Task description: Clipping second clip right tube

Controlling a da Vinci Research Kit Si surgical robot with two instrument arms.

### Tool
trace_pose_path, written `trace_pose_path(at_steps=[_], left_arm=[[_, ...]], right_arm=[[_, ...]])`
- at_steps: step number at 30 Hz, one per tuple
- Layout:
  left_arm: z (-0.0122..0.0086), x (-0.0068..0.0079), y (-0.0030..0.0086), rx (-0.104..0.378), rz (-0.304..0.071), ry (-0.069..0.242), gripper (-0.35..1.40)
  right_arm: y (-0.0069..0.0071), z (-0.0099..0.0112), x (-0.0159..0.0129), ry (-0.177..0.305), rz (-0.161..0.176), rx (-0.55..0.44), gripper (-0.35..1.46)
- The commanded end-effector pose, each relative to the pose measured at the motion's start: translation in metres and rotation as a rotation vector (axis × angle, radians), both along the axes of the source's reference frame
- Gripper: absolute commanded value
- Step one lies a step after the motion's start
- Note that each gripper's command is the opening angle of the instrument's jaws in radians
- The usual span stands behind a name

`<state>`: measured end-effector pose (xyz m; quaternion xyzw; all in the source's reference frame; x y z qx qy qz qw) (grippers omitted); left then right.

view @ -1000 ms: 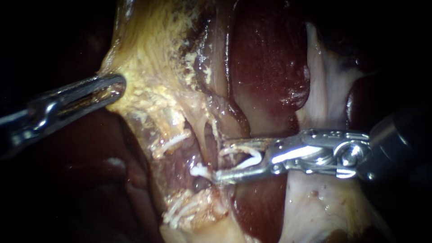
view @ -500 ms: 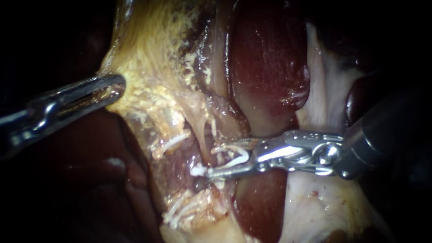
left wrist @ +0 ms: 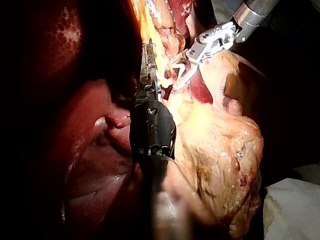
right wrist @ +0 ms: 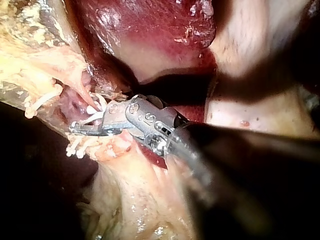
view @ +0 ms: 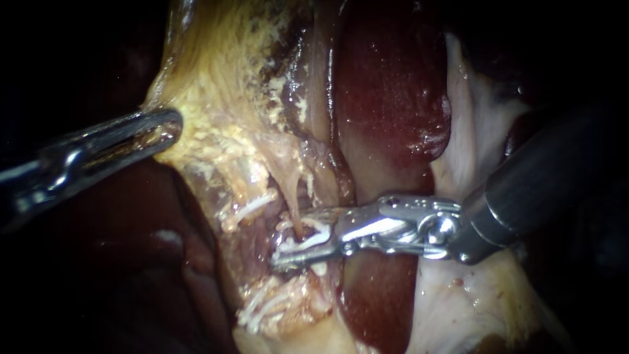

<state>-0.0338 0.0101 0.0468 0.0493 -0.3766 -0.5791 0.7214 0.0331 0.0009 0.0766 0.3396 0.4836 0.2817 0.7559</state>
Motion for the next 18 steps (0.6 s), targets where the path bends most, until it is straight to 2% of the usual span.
trace_pose_path(at_steps=[1, 4, 7, 8, 9, 11, 18], left_arm=[[0.0, 0.0, 0.0, 0.0, 0.0, 0.0, -0.35], [0.0, 0.0, 0.0, 0.0, 0.0, 0.0, -0.35], [0.0, 0.0, 0.0, 0.0, 0.0, 0.0, -0.35], [0.0, 0.0, 0.0, 0.0, 0.0, 0.0, -0.35], [0.0, 0.0, 0.0, 0.0, 0.0, 0.0, -0.35], [0.0, 0.0, 0.0, 0.0, 0.0, 0.0, -0.35], [-0.0001, 0.0, -0.0001, 0.0, -0.001, 0.0, -0.35]], right_arm=[[0.0, 0.0, 0.0, 0.0, -0.002, -0.001, 0.56], [0.0, -0.0001, -0.0001, 0.004, -0.008, 0.0, 0.52], [0.0001, -0.0003, -0.0004, 0.008, -0.013, 0.003, 0.31], [0.0001, -0.0004, -0.0005, 0.008, -0.013, 0.003, 0.18], [0.0001, -0.0006, -0.0007, 0.009, -0.014, 0.004, -0.07], [0.0002, -0.0008, -0.0009, 0.008, -0.013, 0.004, -0.33], [0.0004, -0.0009, -0.0012, 0.0, -0.001, 0.0, -0.35]])
